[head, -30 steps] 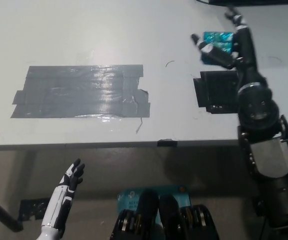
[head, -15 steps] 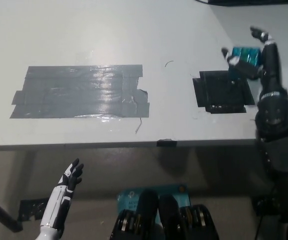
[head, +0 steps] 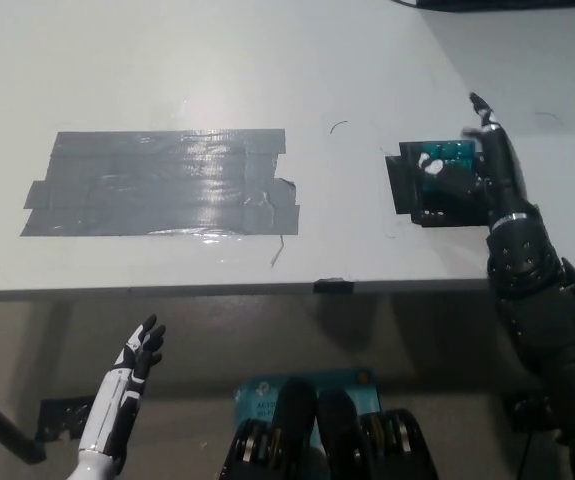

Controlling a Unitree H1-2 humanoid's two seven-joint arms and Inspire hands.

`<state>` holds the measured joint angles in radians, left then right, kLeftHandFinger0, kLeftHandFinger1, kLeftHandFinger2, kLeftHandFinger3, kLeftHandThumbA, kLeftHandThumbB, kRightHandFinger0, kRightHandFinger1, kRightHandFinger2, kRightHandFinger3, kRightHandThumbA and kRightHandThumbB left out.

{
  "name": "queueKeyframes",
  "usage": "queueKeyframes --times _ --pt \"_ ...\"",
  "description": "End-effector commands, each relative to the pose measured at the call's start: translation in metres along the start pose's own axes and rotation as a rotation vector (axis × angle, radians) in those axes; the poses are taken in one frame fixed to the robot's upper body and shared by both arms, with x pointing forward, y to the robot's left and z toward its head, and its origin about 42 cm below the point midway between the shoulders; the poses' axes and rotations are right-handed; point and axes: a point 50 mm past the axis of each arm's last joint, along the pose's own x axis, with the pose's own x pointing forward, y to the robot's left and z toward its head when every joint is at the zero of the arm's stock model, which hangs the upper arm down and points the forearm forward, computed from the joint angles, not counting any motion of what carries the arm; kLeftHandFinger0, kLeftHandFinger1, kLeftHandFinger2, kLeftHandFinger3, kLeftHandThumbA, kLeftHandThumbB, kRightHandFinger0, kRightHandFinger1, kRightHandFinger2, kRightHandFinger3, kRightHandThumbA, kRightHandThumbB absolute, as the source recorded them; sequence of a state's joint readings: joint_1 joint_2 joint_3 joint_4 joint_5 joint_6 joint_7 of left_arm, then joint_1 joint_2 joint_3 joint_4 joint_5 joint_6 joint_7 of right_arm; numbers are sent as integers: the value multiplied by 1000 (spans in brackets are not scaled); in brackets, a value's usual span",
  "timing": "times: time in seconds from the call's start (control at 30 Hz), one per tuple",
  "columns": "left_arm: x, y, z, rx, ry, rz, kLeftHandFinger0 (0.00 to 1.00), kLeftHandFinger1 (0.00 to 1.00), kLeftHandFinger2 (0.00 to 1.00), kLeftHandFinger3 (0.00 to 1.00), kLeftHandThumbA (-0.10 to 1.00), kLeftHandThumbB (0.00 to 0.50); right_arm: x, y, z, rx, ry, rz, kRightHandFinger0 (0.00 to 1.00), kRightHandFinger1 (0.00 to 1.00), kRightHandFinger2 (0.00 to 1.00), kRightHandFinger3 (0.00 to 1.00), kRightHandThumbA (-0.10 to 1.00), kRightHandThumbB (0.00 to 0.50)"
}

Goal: A person hands a rubik's cube to the robot and rhe robot picks it up with its right hand and places it on the black spot on the desk infron tof it

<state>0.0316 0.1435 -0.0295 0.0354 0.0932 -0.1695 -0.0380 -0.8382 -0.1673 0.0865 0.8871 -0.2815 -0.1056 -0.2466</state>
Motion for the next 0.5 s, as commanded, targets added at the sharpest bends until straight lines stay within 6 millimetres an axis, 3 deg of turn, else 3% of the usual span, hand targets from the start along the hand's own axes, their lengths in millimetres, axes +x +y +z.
queueKeyframes --times 0.0,0.23,0.27,0.33,0.47 --pt "1 9 9 2 -38 -2 1000 1000 1000 1000 1000 35 14 -29 45 -49 -168 -72 1000 1000 1000 1000 760 479" --pt "3 12 9 1 -35 9 1000 1000 1000 1000 1000 40 10 -60 86 -18 -325 -180 1000 1000 1000 1000 849 441" --pt "3 12 10 -1 -34 9 1000 1000 1000 1000 1000 50 8 -67 96 16 -373 -195 1000 1000 1000 1000 804 419" --pt "4 12 11 1 -34 7 1000 1000 1000 1000 1000 47 4 -80 115 -6 -415 -214 1000 1000 1000 1000 863 446" --pt "7 13 11 10 -47 7 1000 1000 1000 1000 1000 34 -5 -91 132 -33 -454 -236 1000 1000 1000 1000 893 445"
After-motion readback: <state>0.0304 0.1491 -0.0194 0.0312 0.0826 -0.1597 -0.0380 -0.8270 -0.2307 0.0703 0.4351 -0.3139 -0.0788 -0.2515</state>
